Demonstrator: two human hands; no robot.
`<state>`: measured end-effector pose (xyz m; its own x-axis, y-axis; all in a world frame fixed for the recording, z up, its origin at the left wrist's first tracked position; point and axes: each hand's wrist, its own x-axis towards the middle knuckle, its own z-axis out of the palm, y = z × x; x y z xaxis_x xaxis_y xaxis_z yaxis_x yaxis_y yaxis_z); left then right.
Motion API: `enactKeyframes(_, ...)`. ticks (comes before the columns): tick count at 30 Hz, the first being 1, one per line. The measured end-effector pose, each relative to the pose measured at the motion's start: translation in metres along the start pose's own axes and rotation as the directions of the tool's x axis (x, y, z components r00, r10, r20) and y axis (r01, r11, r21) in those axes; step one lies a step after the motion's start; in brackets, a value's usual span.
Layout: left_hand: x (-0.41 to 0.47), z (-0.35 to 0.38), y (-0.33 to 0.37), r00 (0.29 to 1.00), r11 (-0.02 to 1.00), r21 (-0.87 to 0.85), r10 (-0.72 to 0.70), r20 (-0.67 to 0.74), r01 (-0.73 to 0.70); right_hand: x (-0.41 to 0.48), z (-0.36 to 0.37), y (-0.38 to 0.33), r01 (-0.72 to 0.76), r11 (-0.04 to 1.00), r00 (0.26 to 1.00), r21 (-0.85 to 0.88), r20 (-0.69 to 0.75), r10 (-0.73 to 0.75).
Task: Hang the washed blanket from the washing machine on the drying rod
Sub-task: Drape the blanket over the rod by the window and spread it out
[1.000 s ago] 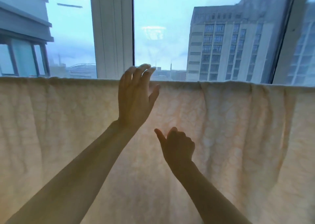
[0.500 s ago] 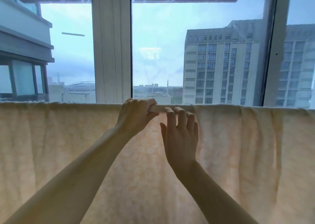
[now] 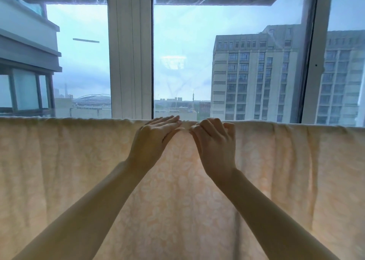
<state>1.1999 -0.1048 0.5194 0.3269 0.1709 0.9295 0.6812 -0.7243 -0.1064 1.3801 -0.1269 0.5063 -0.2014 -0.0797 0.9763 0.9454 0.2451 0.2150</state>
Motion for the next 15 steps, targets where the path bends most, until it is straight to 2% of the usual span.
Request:
enactKeyframes(3, -0.024, 0.003, 0.009, 0.999, 0.999, 0.029, 0.045, -0.017, -0.044, -0.020, -0.004, -0.001, 0.044, 0.999, 0.999, 0.010, 0.028, -0.044)
enactKeyframes(7, -0.047, 0.006, 0.015, 0.997, 0.993, 0.101, 0.055, 0.054, -0.060, -0.035, -0.007, 0.000, 0.080, 0.997, 0.989, 0.014, 0.122, -0.082)
enactKeyframes(10, -0.038, -0.007, 0.013, 0.994, 0.990, 0.106, 0.080, 0.074, -0.088, -0.027, -0.015, 0.003, 0.110, 0.990, 0.981, 0.090, 0.150, -0.122)
enactKeyframes(12, -0.025, -0.022, 0.005, 0.999, 0.994, 0.097, 0.045, 0.026, -0.047, -0.015, -0.021, 0.010, 0.093, 0.989, 0.981, 0.118, 0.157, -0.111)
enactKeyframes(15, -0.015, -0.045, -0.023, 0.989, 0.986, 0.091, -0.141, -0.034, 0.143, -0.002, -0.025, 0.025, 0.025, 0.996, 0.977, 0.088, 0.208, -0.043)
